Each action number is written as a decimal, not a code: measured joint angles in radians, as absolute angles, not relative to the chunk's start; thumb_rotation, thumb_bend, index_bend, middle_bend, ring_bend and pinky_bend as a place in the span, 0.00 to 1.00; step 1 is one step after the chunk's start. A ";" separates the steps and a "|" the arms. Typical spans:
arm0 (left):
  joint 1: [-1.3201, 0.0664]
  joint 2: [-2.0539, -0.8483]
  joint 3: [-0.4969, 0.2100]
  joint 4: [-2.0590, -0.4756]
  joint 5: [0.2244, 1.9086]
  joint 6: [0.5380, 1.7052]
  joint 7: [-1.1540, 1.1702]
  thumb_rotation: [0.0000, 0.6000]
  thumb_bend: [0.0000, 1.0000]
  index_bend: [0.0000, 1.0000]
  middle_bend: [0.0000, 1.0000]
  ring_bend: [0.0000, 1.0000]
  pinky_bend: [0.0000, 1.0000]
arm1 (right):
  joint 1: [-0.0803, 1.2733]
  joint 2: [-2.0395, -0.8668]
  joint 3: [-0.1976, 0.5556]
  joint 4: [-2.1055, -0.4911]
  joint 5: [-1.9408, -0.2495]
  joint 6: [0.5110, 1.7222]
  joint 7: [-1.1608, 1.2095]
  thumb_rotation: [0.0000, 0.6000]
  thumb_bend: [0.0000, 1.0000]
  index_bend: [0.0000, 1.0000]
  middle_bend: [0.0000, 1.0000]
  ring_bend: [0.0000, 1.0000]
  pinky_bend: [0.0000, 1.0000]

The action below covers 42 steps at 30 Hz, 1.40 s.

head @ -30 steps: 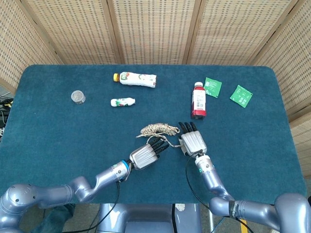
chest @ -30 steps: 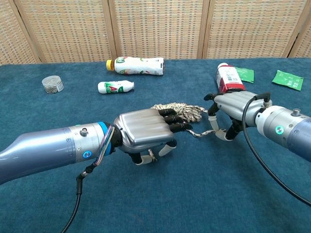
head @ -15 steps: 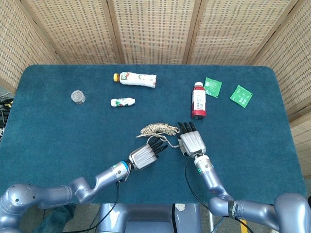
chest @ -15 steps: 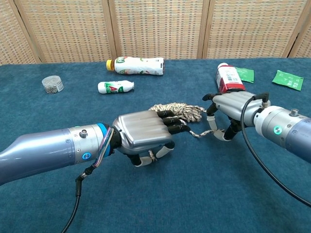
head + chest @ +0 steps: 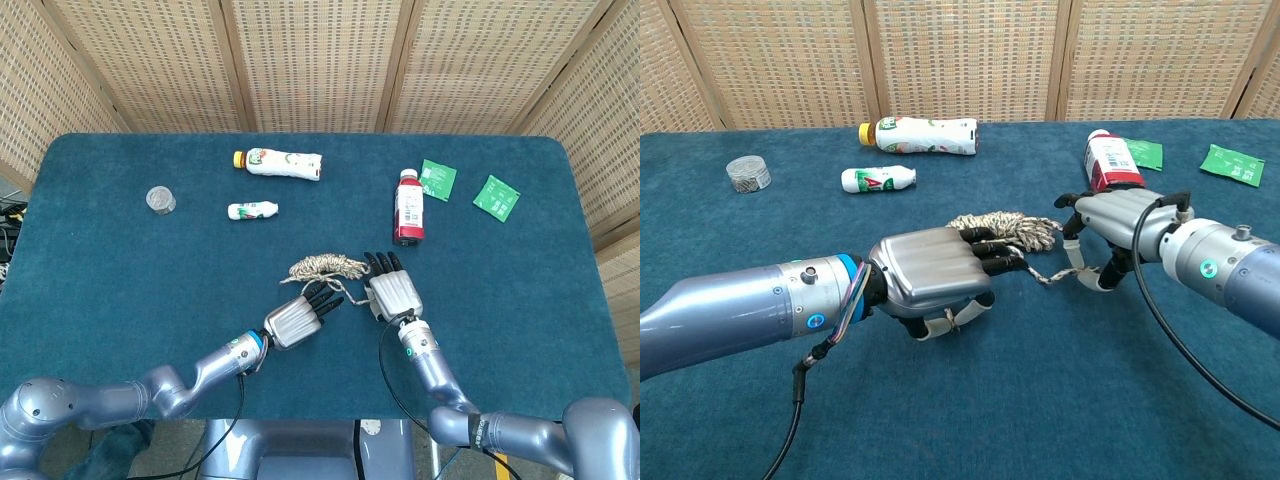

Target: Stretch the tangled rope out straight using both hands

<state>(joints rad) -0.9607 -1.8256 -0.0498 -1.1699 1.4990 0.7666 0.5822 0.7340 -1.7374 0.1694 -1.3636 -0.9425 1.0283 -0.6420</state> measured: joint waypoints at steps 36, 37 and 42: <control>-0.740 -1.371 0.029 -1.239 1.540 1.052 0.301 1.00 0.44 0.66 0.00 0.00 0.00 | 0.646 -1.644 0.180 -1.285 -1.009 1.154 -0.607 1.00 0.50 0.71 0.07 0.00 0.00; -0.731 -1.365 0.035 -1.230 1.548 1.062 0.283 1.00 0.44 0.66 0.00 0.00 0.00 | 0.643 -1.642 0.180 -1.281 -1.009 1.156 -0.608 1.00 0.50 0.71 0.07 0.00 0.00; -0.702 -1.344 0.055 -1.193 1.573 1.084 0.239 1.00 0.44 0.66 0.00 0.00 0.00 | 0.625 -1.628 0.182 -1.254 -1.003 1.162 -0.611 1.00 0.50 0.71 0.07 0.00 0.00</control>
<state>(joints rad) -0.7017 -1.3435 0.0554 -1.1932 1.5728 1.0835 0.2387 0.6254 -1.6277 0.1818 -1.2538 -1.0030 1.1622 -0.6110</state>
